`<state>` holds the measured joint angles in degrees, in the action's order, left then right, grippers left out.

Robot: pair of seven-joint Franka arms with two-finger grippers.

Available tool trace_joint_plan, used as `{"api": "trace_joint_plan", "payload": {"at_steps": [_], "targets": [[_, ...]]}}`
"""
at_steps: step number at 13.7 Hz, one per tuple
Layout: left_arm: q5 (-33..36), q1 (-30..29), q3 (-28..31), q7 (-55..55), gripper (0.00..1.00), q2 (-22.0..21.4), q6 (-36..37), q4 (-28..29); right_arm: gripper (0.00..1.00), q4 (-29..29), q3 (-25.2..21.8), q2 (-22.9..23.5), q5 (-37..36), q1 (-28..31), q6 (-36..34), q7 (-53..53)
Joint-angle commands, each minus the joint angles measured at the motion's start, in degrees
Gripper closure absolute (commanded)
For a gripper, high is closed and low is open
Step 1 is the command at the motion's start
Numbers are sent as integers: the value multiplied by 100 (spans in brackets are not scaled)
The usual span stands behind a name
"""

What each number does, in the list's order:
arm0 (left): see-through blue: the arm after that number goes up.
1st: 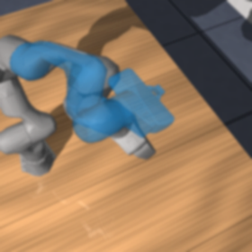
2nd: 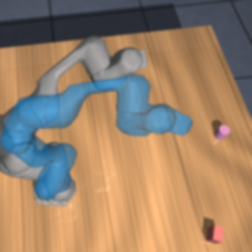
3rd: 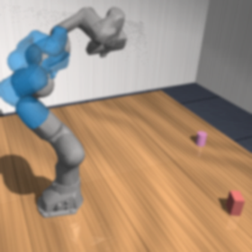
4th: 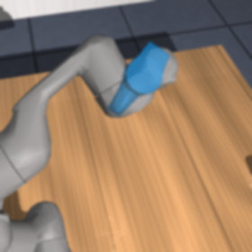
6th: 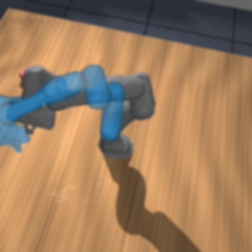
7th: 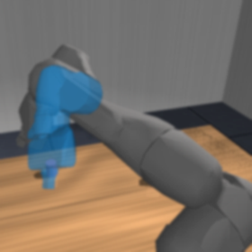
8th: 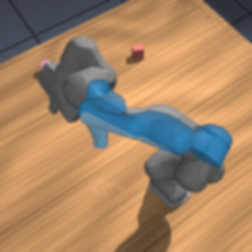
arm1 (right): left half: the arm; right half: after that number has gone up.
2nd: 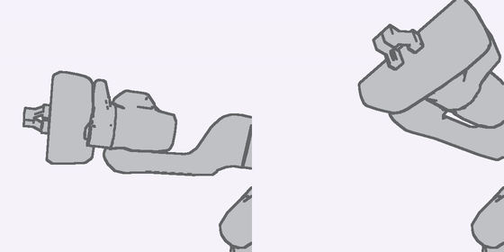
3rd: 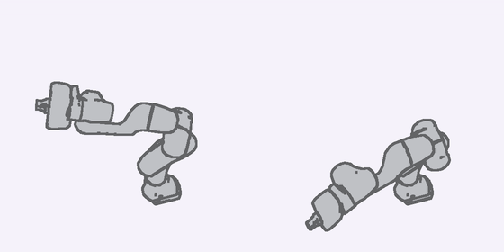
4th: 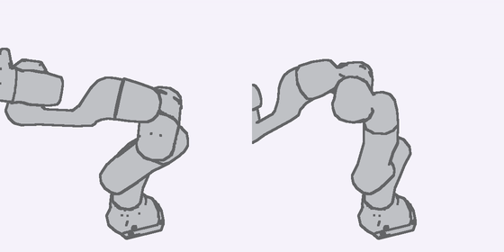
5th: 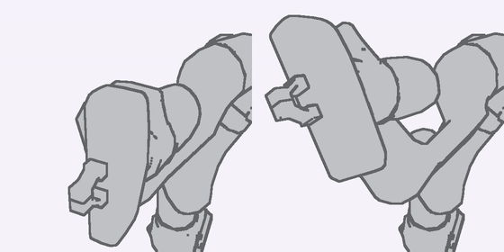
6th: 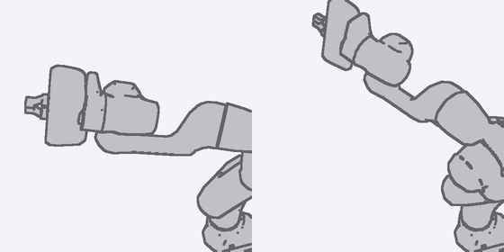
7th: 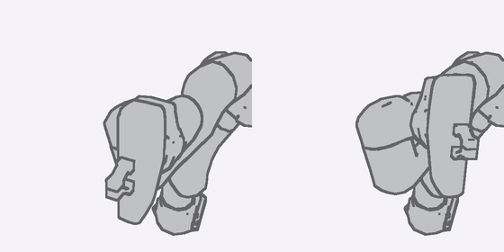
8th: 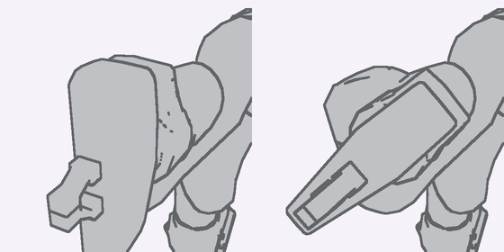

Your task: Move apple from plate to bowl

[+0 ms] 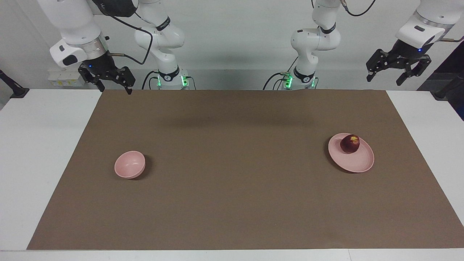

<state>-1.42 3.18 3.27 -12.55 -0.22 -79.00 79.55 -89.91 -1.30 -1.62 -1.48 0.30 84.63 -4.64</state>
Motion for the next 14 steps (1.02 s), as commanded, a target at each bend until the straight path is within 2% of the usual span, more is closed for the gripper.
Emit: {"api": "trace_joint_plan", "payload": {"at_steps": [1, 14], "targets": [[-7, -45, -28, 33, 0, -92, -19, 61, 0, 70, 16, 4, -10, 40, -130, 130], [2, -89, -19, 16, 0, -101, -1, 69, 0, 71, 16, -84, 175, 32, -192, 103]]}}
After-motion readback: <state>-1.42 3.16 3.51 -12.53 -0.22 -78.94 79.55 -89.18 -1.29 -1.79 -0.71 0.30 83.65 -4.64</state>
